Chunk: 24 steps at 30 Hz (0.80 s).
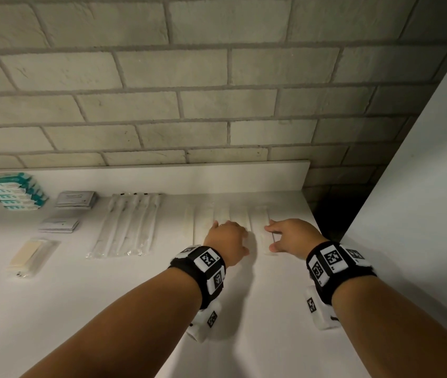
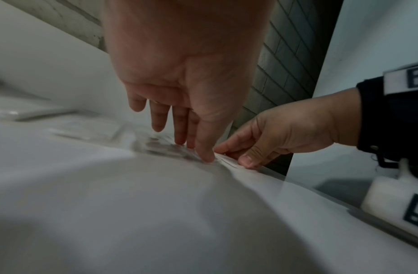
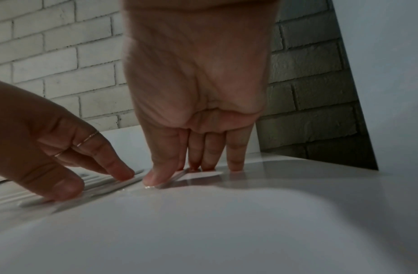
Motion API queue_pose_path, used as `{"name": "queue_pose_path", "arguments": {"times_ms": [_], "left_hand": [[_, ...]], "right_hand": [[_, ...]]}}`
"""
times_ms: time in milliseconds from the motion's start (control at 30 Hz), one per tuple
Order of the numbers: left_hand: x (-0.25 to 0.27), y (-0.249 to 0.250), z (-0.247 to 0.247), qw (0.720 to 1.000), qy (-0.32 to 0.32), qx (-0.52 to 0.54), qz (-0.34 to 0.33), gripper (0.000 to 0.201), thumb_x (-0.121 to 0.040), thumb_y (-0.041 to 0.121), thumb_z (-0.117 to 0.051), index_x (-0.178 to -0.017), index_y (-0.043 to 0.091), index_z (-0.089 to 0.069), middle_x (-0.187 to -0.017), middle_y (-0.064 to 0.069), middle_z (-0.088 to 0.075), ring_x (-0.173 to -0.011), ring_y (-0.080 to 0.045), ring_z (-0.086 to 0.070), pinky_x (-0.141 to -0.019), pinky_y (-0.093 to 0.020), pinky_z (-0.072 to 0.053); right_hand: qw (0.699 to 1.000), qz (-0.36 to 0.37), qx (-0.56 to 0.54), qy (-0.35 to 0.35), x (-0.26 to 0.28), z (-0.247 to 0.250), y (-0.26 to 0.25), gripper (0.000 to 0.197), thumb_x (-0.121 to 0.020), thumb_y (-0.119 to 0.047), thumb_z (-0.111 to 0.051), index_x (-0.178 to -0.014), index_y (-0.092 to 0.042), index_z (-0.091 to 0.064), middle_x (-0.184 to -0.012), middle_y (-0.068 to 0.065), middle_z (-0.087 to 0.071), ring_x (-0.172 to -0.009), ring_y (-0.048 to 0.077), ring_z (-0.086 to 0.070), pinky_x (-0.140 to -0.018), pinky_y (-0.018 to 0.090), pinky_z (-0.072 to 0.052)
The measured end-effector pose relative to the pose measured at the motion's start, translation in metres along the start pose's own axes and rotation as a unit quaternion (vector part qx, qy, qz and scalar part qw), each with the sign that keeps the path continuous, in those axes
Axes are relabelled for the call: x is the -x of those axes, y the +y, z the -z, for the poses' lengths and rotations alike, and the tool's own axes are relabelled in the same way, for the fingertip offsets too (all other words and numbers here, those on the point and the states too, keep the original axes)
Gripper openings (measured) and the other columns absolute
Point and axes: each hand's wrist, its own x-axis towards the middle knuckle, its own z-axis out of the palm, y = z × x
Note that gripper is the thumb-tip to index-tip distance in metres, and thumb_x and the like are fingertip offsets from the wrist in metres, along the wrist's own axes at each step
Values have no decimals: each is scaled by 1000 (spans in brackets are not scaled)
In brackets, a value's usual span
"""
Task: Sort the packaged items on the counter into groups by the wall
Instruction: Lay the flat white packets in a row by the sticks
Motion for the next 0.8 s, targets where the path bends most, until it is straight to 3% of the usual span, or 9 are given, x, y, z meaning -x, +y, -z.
{"name": "queue_pose_path", "arguments": {"times_ms": [400, 533, 633, 700, 800], "left_hand": [[-3, 1, -5, 999, 12, 50, 16, 51, -88, 34, -62, -136, 21, -50, -143, 0, -45, -130, -19, -46, -119, -39, -11], [3, -8, 0, 991, 51, 125, -2, 57, -87, 26, -64, -140, 20, -47, -153, 1, -32, -138, -17, -35, -119, -40, -17], [7, -29, 10, 993, 61, 98, 10, 55, -88, 23, -62, -141, 20, -46, -152, 0, -35, -140, -17, -33, -120, -39, -15], [10, -42, 14, 997, 41, 54, 25, 53, -89, 26, -61, -140, 21, -47, -150, 1, -40, -139, -16, -34, -119, -37, -10], [13, -48, 11, 999, 3, 19, 30, 52, -89, 32, -61, -139, 24, -48, -147, 3, -44, -140, -16, -31, -118, -37, -9]], "right_hand": [[1000, 1, -5, -1, 0, 0, 2, 63, -83, -25, -71, -142, -26, -47, -155, -11, -32, -137, 14, -41, -113, 31, -32], [995, -2, -103, 10, 2, 1, 9, 66, -81, -20, -75, -141, -25, -48, -155, -9, -34, -137, 13, -41, -114, 28, -31], [988, 4, -152, 37, 4, 4, 8, 61, -83, -18, -74, -140, -19, -51, -154, -2, -35, -138, 16, -41, -113, 26, -30], [991, 7, -123, 57, 3, 3, 0, 53, -86, -20, -70, -137, -17, -54, -151, 0, -41, -133, 17, -46, -110, 26, -33], [999, 30, -4, 27, -2, -2, -23, 44, -91, -27, -64, -133, -19, -58, -147, -4, -48, -130, 18, -48, -106, 27, -35]]}}
